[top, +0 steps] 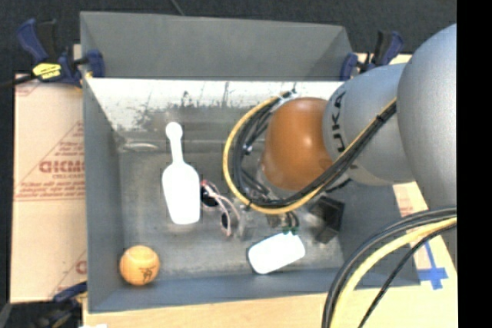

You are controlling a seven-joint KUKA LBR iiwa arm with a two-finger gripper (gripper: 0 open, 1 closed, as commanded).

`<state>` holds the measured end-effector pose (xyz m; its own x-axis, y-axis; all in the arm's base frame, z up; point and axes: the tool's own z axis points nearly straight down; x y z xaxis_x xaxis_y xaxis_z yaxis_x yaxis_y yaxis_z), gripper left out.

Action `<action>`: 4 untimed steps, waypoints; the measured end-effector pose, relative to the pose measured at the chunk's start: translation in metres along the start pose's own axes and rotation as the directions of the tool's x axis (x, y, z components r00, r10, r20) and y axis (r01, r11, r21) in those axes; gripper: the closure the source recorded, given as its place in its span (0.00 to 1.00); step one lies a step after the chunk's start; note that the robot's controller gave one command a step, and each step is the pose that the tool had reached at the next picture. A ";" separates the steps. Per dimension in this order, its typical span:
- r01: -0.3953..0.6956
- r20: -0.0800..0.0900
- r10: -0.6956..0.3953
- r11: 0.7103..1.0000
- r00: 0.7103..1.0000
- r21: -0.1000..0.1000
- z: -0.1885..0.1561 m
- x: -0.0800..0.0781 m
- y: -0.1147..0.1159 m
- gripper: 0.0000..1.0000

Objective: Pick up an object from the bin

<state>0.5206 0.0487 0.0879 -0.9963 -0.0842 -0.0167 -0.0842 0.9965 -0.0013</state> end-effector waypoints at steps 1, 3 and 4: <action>0.000 0.000 0.000 1.000 1.000 0.000 0.000 0.000 0.000 1.00; 0.187 0.004 -0.187 0.982 0.982 0.001 -0.045 0.023 0.018 1.00; 0.186 0.004 -0.186 0.982 0.982 0.001 -0.045 0.023 0.018 1.00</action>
Offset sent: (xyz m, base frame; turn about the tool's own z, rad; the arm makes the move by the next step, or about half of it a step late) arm 0.0000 0.0000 0.0000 0.0000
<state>0.4953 0.0643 0.1325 -0.9631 -0.2684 -0.0198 -0.2684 0.9633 -0.0050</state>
